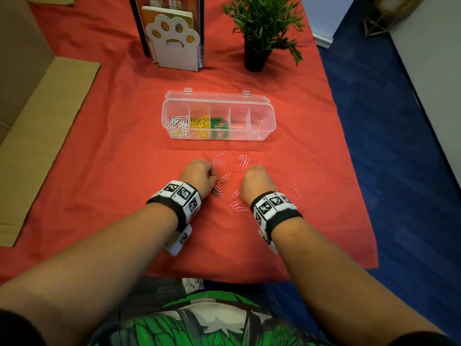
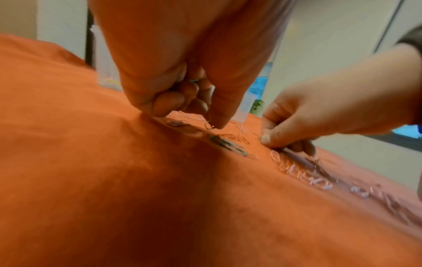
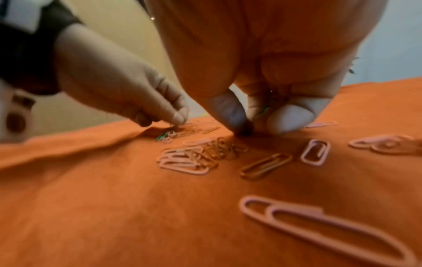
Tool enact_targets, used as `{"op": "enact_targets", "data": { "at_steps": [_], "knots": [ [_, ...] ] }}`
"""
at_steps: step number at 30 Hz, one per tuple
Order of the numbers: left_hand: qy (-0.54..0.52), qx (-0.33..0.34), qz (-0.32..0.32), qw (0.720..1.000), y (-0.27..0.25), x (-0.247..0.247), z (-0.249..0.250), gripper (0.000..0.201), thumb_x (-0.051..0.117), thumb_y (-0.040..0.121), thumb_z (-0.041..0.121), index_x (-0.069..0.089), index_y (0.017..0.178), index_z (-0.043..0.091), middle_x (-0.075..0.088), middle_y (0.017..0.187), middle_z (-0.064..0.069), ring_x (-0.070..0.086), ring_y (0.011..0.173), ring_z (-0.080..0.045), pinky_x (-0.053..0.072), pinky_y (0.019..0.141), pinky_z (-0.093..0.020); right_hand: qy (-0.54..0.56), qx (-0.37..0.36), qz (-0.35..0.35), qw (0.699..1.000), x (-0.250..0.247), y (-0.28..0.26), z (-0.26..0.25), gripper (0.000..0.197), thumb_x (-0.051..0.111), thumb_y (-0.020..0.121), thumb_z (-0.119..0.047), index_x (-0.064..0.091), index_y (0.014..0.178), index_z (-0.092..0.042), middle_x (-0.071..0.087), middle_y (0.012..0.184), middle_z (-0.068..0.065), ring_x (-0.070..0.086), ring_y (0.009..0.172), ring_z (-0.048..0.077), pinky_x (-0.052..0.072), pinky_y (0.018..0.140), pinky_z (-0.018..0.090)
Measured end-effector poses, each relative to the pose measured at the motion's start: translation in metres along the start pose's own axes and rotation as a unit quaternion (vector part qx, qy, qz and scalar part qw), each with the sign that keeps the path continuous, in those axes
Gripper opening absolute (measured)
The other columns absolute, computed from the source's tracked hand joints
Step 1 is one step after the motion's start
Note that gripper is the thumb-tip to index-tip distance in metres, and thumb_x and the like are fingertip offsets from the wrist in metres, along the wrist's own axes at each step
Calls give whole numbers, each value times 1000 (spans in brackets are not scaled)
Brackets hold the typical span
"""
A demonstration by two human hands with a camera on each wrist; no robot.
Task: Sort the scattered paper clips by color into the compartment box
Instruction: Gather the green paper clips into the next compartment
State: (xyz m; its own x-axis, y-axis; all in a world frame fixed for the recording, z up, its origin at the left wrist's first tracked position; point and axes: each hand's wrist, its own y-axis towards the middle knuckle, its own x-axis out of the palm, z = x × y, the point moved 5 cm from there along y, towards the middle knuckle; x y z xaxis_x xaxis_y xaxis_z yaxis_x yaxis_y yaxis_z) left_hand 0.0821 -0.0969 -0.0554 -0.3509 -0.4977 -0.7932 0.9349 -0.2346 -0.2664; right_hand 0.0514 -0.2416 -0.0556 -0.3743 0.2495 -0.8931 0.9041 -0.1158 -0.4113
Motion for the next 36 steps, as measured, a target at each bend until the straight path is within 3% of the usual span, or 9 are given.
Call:
{"op": "enact_targets", "data": {
  "at_steps": [6, 9, 12, 14, 18, 22, 26, 31, 36],
  "knots": [
    [-269, -146, -58, 950, -7, -4, -26, 22, 50, 88, 6, 51, 74, 22, 51, 69, 2, 52, 59, -11, 38, 50, -18, 239, 49, -36, 969, -2, 6, 9, 14, 44, 87, -4, 54, 95, -10, 62, 87, 15, 61, 79, 27, 53, 76, 36],
    [-469, -237, -106, 845, -23, -2, -28, 25, 35, 88, 3, 51, 77, 20, 45, 62, 0, 42, 44, -7, 34, 39, -13, 543, 90, -100, 829, 1, -3, 12, 23, 38, 90, 7, 47, 86, -15, 50, 68, 7, 47, 52, 16, 45, 41, 20],
    [-568, -290, -134, 758, -33, 0, -28, 23, 37, 87, 15, 51, 69, 17, 48, 55, 2, 45, 43, -9, 41, 44, -16, 675, 84, -133, 721, -4, -13, 8, 23, 37, 92, 4, 52, 82, -11, 46, 67, 5, 44, 55, 13, 42, 42, 18],
    [-518, -274, -115, 802, -31, 4, -30, 23, 46, 88, 20, 51, 66, 18, 47, 51, 3, 43, 37, -8, 38, 45, -17, 666, 79, -151, 727, 0, -14, 5, 24, 41, 91, 2, 56, 78, -11, 48, 67, 3, 43, 54, 11, 39, 44, 18],
    [-217, -73, -83, 970, -23, 2, -19, 9, 65, 82, 16, 68, 75, 19, 54, 59, 0, 45, 53, -16, 36, 54, -26, 391, 3, -135, 910, 7, -14, -14, 28, 47, 86, 3, 71, 90, -11, 63, 75, 1, 49, 43, 2, 38, 41, 12],
    [30, 34, -48, 998, -27, -1, -12, 22, 66, 81, 20, 72, 101, 19, 66, 94, -11, 62, 88, -26, 44, 78, -27, 237, -68, -88, 965, 8, -18, -24, 33, 49, 85, 0, 73, 103, -13, 71, 91, 0, 64, 92, 19, 47, 79, 22],
    [65, 39, -52, 996, -30, -1, -16, 18, 68, 77, 22, 73, 92, 14, 64, 96, -13, 63, 90, -28, 46, 80, -28, 198, -45, -33, 979, 3, -12, -10, 32, 47, 89, -5, 72, 106, -16, 57, 107, 5, 59, 97, 23, 43, 88, 22],
    [75, 60, -60, 994, -28, -3, -15, 20, 70, 75, 21, 71, 95, 15, 62, 97, -11, 61, 92, -26, 44, 82, -26, 298, 2, -50, 953, -1, -10, 3, 26, 44, 87, -4, 68, 89, -15, 50, 62, -8, 47, 53, 9, 40, 52, 18],
    [88, 66, -83, 990, -27, 3, -16, 11, 61, 82, 16, 65, 89, 9, 60, 99, -14, 58, 94, -30, 41, 82, -30, 445, 68, -101, 887, 3, -14, 10, 42, 33, 87, 11, 57, 72, -20, 52, 66, -2, 48, 56, 7, 43, 48, 13]
  ]
}}
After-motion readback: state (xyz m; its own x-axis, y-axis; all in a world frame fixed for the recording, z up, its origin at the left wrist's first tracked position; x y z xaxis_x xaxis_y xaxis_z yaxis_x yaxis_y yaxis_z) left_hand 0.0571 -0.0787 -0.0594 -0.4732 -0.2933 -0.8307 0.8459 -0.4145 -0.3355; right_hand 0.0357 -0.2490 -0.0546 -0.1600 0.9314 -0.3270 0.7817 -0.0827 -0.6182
